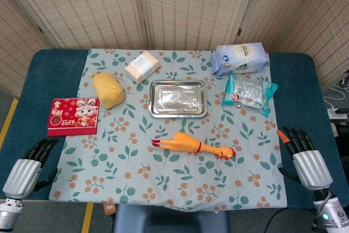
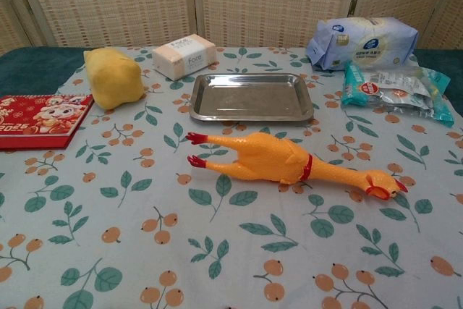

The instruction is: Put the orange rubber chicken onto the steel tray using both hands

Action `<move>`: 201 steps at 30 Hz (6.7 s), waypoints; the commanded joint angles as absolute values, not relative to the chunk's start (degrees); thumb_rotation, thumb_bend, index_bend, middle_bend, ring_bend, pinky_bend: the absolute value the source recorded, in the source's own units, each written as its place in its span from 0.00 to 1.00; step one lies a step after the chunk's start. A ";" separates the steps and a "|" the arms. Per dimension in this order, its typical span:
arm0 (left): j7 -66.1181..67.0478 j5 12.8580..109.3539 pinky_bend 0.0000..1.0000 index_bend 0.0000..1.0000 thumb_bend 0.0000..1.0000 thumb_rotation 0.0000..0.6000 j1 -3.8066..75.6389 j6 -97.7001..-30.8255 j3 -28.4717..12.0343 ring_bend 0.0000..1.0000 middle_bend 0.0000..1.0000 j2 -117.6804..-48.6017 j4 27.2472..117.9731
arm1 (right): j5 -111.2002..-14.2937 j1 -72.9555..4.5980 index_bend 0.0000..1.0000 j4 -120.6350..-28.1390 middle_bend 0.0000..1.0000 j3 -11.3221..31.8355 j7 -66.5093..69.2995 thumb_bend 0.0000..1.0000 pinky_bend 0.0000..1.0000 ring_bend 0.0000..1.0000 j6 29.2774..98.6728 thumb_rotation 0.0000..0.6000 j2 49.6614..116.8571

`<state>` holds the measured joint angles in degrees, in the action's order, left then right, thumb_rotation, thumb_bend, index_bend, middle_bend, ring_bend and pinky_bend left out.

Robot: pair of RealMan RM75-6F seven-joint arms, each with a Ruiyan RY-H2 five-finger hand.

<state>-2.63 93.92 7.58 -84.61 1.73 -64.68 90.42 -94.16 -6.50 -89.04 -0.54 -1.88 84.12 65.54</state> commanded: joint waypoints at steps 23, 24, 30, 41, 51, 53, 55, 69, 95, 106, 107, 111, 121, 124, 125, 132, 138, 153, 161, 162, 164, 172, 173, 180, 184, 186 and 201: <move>-5.88 93.69 0.20 0.04 0.42 1.00 9.98 -80.76 2.02 0.05 0.08 -65.42 89.34 | -79.14 -15.83 0.36 -104.89 0.16 5.02 -30.85 0.13 0.38 0.12 67.52 1.00 73.85; -6.12 93.58 0.20 0.04 0.42 1.00 10.00 -80.66 2.05 0.05 0.08 -65.31 89.37 | -77.65 -16.56 0.37 -104.69 0.16 5.62 -32.44 0.14 0.38 0.12 66.95 1.00 74.95; -8.23 92.91 0.20 0.03 0.42 1.00 10.21 -80.33 1.91 0.05 0.08 -64.91 89.12 | -69.74 -20.51 0.40 -100.80 0.16 7.92 -40.52 0.15 0.36 0.12 65.27 1.00 83.18; -10.19 93.01 0.20 0.02 0.42 1.00 11.09 -78.70 2.50 0.05 0.08 -64.52 88.62 | -60.53 -25.55 0.44 -93.94 0.16 9.51 -47.74 0.23 0.35 0.12 65.52 1.00 93.90; -10.05 92.53 0.20 0.02 0.42 1.00 11.20 -78.47 2.50 0.05 0.08 -64.48 88.26 | -55.41 -28.25 0.42 -91.86 0.15 9.19 -50.11 0.24 0.35 0.12 65.17 1.00 96.98; -10.26 92.35 0.20 0.02 0.42 1.00 11.27 -78.35 2.45 0.05 0.08 -64.44 88.23 | -54.53 -28.75 0.41 -91.62 0.15 9.13 -50.31 0.24 0.35 0.12 65.11 1.00 97.48; -10.67 92.16 0.20 0.02 0.42 1.00 11.35 -78.17 2.42 0.05 0.08 -64.33 88.20 | -53.62 -29.31 0.41 -91.43 0.15 9.15 -50.38 0.24 0.35 0.12 64.88 1.00 97.96; -12.61 91.56 0.20 0.02 0.42 1.00 11.48 -78.11 2.23 0.05 0.08 -63.86 87.64 | -50.86 -32.38 0.68 -91.40 0.25 8.45 -51.45 0.31 0.46 0.26 66.30 1.00 100.54; -6.63 94.94 0.24 0.00 0.42 1.00 14.61 -76.33 1.90 0.08 0.12 -67.73 88.14 | -60.38 -33.86 0.87 -92.69 0.50 9.40 -34.83 0.44 1.00 0.68 63.30 1.00 93.60; 0.39 99.80 0.25 0.00 0.38 1.00 24.46 -66.34 -0.17 0.08 0.11 -68.38 101.22 | -58.68 -36.72 0.87 -92.73 0.51 12.13 -32.71 0.44 1.00 0.69 61.84 1.00 96.89; 0.57 99.39 0.25 0.00 0.38 1.00 25.15 -65.45 -0.49 0.08 0.11 -68.83 101.79 | -58.78 -36.90 0.87 -92.87 0.51 12.24 -32.54 0.44 1.00 0.69 61.88 1.00 97.08; -1.03 96.58 0.25 0.00 0.36 1.00 28.08 -61.61 -1.95 0.07 0.10 -71.18 102.75 | -59.47 -37.51 0.87 -93.67 0.51 12.73 -31.48 0.44 1.00 0.69 62.13 1.00 97.49; -0.28 88.79 0.24 0.00 0.35 1.00 33.10 -57.04 -6.27 0.03 0.05 -78.07 98.77 | -58.85 -38.98 0.87 -96.72 0.51 13.42 -32.57 0.44 1.00 0.69 63.33 1.00 97.77; 1.40 85.33 0.24 0.00 0.34 1.00 34.36 -54.90 -7.00 0.02 0.05 -79.72 97.84 | -58.30 -39.50 0.87 -97.12 0.51 13.95 -33.24 0.44 1.00 0.69 64.11 1.00 98.42; 1.89 84.26 0.24 0.00 0.34 1.00 34.73 -54.26 -7.20 0.02 0.05 -80.16 97.70 | -58.22 -39.67 0.87 -97.17 0.51 14.09 -33.61 0.44 1.00 0.69 64.49 1.00 98.71; 4.28 78.80 0.24 0.00 0.34 1.00 37.22 -51.63 -8.70 0.03 0.05 -82.32 97.73 | -57.62 -40.92 0.87 -97.15 0.51 14.52 -36.67 0.44 1.00 0.69 67.01 1.00 101.12; 5.21 76.78 0.25 0.00 0.34 1.00 38.86 -51.39 -9.43 0.05 0.05 -84.74 96.45 | -57.50 -41.18 0.87 -97.24 0.51 14.47 -37.37 0.44 1.00 0.69 68.33 1.00 101.93; -3.49 77.75 0.26 0.00 0.34 1.00 39.39 -55.56 -10.54 0.01 0.01 -90.49 89.05 | -58.10 -40.64 0.88 -98.71 0.52 13.77 -35.13 0.44 1.00 0.69 68.32 1.00 99.71; -7.54 79.88 0.25 0.00 0.34 1.00 40.10 -55.35 -9.88 0.00 0.00 -89.56 89.60 | -58.53 -40.66 0.88 -98.43 0.52 13.24 -34.32 0.44 1.00 0.69 68.18 1.00 99.66; -7.77 79.79 0.25 0.00 0.33 1.00 40.20 -55.12 -9.79 0.00 0.00 -89.47 89.66 | -58.76 -40.67 0.88 -98.40 0.52 13.36 -34.05 0.44 1.00 0.69 68.32 1.00 99.76; -7.88 79.36 0.25 0.00 0.33 1.00 40.56 -54.22 -9.58 0.02 0.00 -89.27 89.66 | -59.41 -40.65 0.88 -98.35 0.52 13.50 -33.49 0.44 1.00 0.69 68.65 1.00 99.89; -7.95 78.83 0.25 0.02 0.34 1.00 41.50 -52.97 -9.07 0.15 0.11 -89.51 89.36 | -62.13 -40.19 0.88 -97.72 0.52 13.63 -31.19 0.44 1.00 0.69 70.01 1.00 100.20; -7.91 78.55 0.25 0.01 0.34 1.00 41.66 -52.57 -9.04 0.13 0.09 -89.37 89.50 | -62.35 -40.16 0.88 -97.59 0.52 13.62 -30.97 0.44 1.00 0.69 70.04 1.00 100.24; -8.08 76.90 0.27 0.01 0.33 1.00 42.08 -52.70 -9.81 0.09 0.05 -90.44 89.49 | -62.98 -40.05 0.88 -97.71 0.52 13.43 -30.14 0.44 1.00 0.69 69.68 1.00 100.23; -10.06 77.21 0.40 0.31 0.34 1.00 41.31 -56.16 -10.69 0.40 0.41 -93.77 87.48 | -63.07 -40.06 0.88 -97.78 0.52 13.25 -30.15 0.44 1.00 0.69 69.44 1.00 100.36; -11.20 77.76 0.48 0.48 0.35 1.00 41.18 -57.12 -10.89 0.51 0.57 -94.70 86.64 | -63.12 -40.05 0.88 -97.81 0.52 13.23 -30.16 0.44 1.00 0.69 69.45 1.00 100.46; -10.31 78.37 0.88 0.88 0.74 1.00 40.74 -60.10 -11.07 0.90 0.99 -96.52 84.29 | -63.50 -39.62 0.88 -98.24 0.52 13.36 -29.61 0.44 1.00 0.69 69.58 1.00 99.86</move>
<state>-10.72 78.22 40.87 -59.80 -11.10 -96.33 84.35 -63.49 -39.64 -98.26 13.37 -29.62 69.57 99.86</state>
